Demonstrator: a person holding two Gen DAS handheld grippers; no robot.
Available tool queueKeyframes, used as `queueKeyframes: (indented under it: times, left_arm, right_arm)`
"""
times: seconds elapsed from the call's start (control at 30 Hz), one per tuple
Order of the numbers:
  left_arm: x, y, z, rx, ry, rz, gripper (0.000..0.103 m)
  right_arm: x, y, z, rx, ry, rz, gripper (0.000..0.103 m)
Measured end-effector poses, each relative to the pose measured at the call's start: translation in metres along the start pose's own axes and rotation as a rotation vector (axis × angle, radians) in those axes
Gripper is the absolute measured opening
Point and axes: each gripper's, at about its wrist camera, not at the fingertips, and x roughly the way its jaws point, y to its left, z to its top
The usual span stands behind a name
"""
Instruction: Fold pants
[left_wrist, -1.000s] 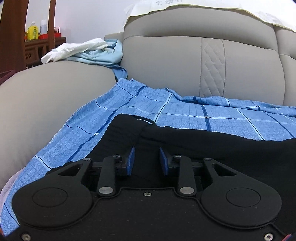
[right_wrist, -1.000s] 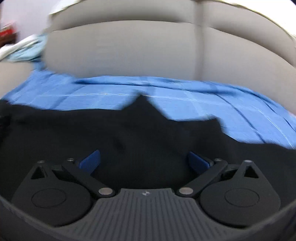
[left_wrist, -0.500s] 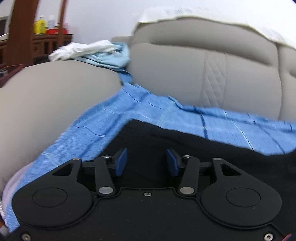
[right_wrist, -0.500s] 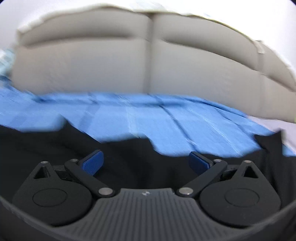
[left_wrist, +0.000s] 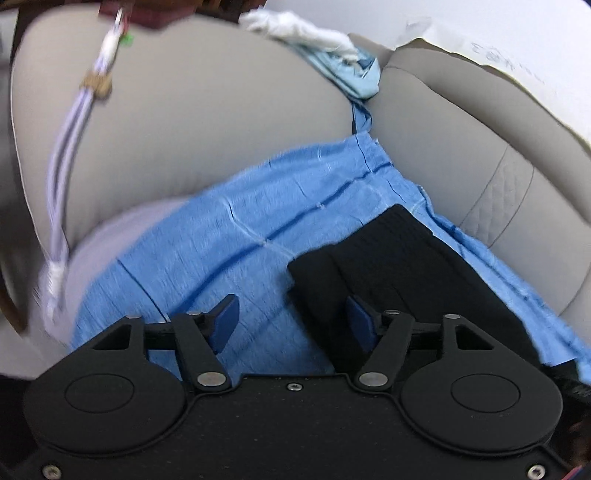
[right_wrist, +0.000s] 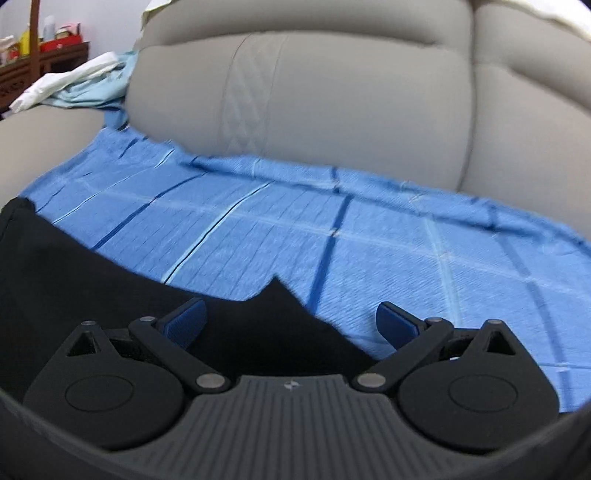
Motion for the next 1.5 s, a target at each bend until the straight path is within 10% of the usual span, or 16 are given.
queueKeyframes:
  times: [0.47, 0.63, 0.8, 1.03, 1.17, 1.23, 1.37, 1.5]
  left_arm:
    - [0.018, -0.015, -0.006, -0.023, 0.035, -0.157, 0.07]
    - [0.024, -0.01, -0.001, -0.111, -0.002, -0.107, 0.02]
    - [0.033, -0.02, 0.016, -0.08, -0.062, -0.102, 0.015]
    - [0.048, -0.03, 0.074, -0.04, -0.217, -0.034, 0.014]
    - [0.078, -0.03, 0.093, 0.036, -0.133, 0.096, 0.018]
    - [0.086, -0.027, 0.088, 0.045, -0.093, 0.121, 0.026]
    - [0.069, -0.026, 0.075, 0.065, -0.154, 0.141, 0.043]
    - [0.038, -0.029, 0.068, 0.082, -0.236, 0.174, 0.05]
  right_arm:
    - [0.001, 0.006, 0.001, -0.083, -0.051, 0.179, 0.061]
    - [0.0, 0.004, 0.001, -0.034, -0.078, 0.174, 0.028]
    - [0.005, 0.005, 0.009, 0.008, -0.082, 0.132, 0.014]
    - [0.046, 0.02, 0.072, 0.107, -0.126, 0.131, 0.01]
    - [0.08, 0.049, 0.109, 0.141, -0.103, 0.137, 0.01]
    - [0.089, 0.059, 0.113, 0.178, -0.08, 0.142, 0.036]
    - [0.062, 0.066, 0.094, 0.154, -0.114, 0.136, 0.055]
    - [0.004, 0.035, 0.054, 0.101, -0.149, -0.068, 0.064]
